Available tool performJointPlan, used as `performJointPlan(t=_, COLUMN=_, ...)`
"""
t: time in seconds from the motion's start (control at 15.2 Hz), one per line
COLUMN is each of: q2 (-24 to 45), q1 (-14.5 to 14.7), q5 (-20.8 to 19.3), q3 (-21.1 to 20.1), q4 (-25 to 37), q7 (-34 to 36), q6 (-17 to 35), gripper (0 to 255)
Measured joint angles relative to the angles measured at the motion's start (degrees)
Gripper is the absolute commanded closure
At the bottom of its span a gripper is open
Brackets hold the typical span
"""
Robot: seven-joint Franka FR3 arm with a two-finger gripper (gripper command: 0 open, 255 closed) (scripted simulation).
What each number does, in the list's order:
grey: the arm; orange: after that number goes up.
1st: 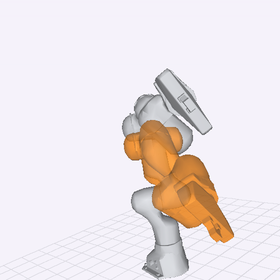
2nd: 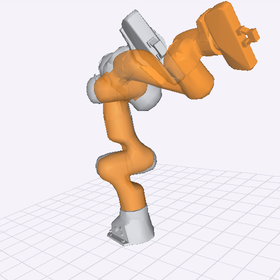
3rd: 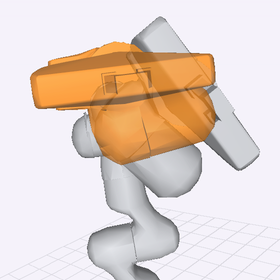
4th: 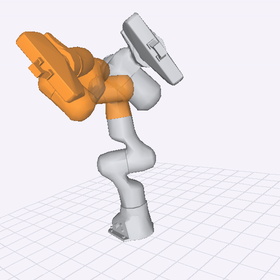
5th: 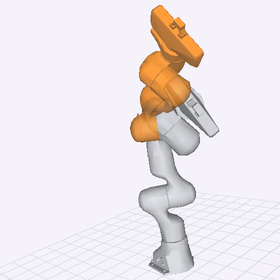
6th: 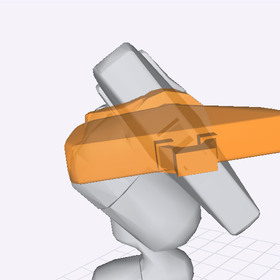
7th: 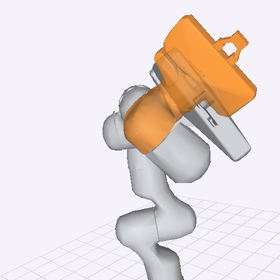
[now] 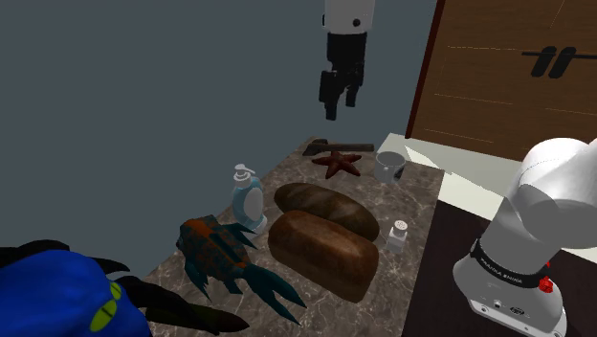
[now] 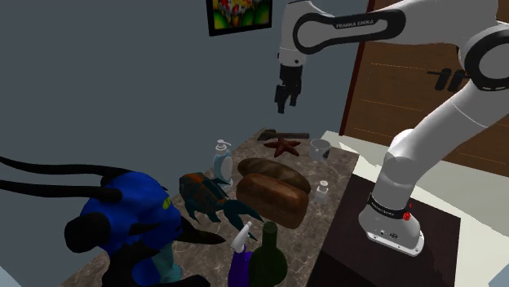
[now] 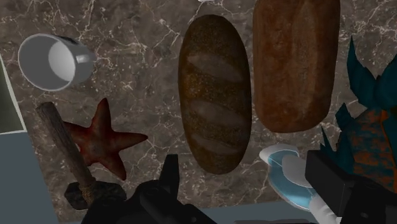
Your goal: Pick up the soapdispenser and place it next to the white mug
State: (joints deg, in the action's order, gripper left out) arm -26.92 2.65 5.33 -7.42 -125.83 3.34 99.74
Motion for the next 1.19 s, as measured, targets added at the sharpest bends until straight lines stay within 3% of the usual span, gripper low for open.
performJointPlan(t=0.59, q2=19.2, q1=1.8, q5=-1.7, q3=-7.1, q4=12.8, q7=11.4, q6=3.2, gripper=0)
performJointPlan(t=1.19, q2=40.9, q1=6.1, q5=-7.2, q3=-10.7, q4=32.4, q7=22.6, q6=1.2, gripper=0)
